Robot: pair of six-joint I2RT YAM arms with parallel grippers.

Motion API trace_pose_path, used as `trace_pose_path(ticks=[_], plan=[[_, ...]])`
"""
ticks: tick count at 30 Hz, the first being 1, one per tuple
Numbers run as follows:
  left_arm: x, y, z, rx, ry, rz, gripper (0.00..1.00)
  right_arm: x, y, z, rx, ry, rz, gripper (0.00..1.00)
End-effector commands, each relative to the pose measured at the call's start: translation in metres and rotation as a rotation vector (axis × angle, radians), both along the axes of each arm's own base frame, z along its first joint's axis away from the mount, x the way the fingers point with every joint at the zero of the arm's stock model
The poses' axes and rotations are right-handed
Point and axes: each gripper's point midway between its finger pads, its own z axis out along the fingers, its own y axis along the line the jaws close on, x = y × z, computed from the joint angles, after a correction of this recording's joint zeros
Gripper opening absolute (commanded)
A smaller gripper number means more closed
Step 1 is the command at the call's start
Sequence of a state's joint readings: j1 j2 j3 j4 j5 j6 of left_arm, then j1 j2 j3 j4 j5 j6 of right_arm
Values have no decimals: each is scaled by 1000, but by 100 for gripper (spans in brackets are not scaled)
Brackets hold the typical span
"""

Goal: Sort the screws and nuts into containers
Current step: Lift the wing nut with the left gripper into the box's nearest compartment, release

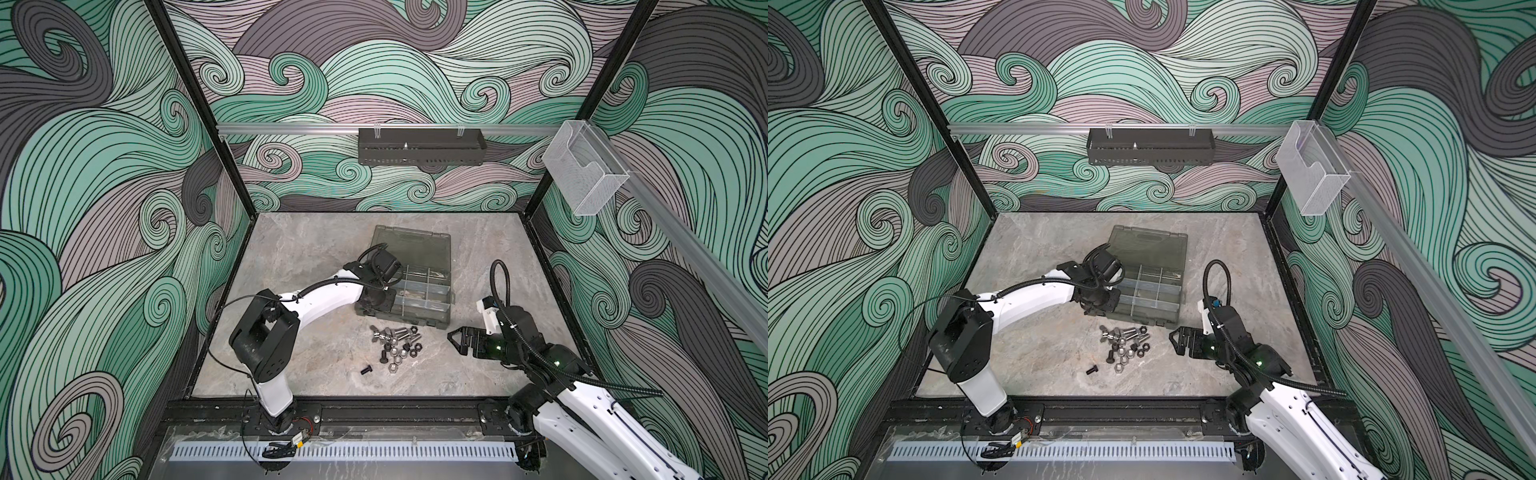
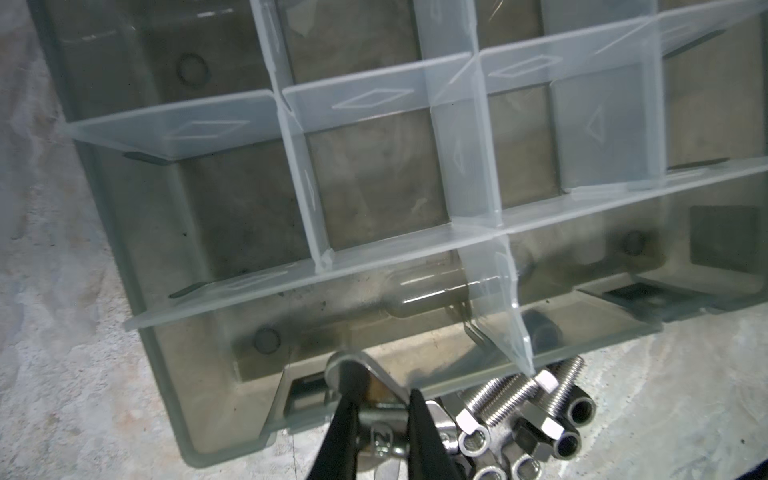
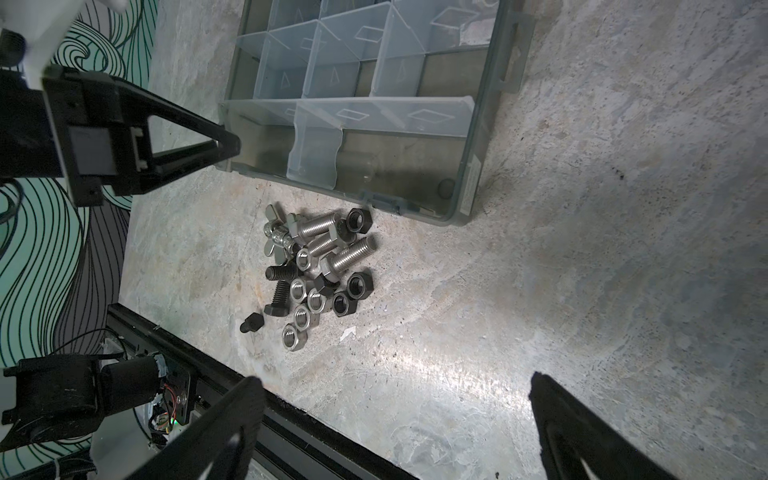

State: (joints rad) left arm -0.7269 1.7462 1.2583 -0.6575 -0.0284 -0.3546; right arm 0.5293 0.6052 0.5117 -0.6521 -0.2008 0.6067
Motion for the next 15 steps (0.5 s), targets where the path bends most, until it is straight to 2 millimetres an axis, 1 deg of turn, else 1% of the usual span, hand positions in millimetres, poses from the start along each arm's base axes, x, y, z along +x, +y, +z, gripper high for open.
trace_pose_path(ticks=[1,4,11,15], plan=[[8,-3,1,-20,-14,-4,18,-1,-3,-5,-17,11,-15,100],[10,-1,-5,-22,-4,9,20,-1,-3,-6,-19,16,-15,100],[12,0,-10,-21,4,17,35,-1,-4,-7,-20,21,-19,100],[11,1,-7,-26,1,24,37,-2,-4,-7,-17,20,-20,99]])
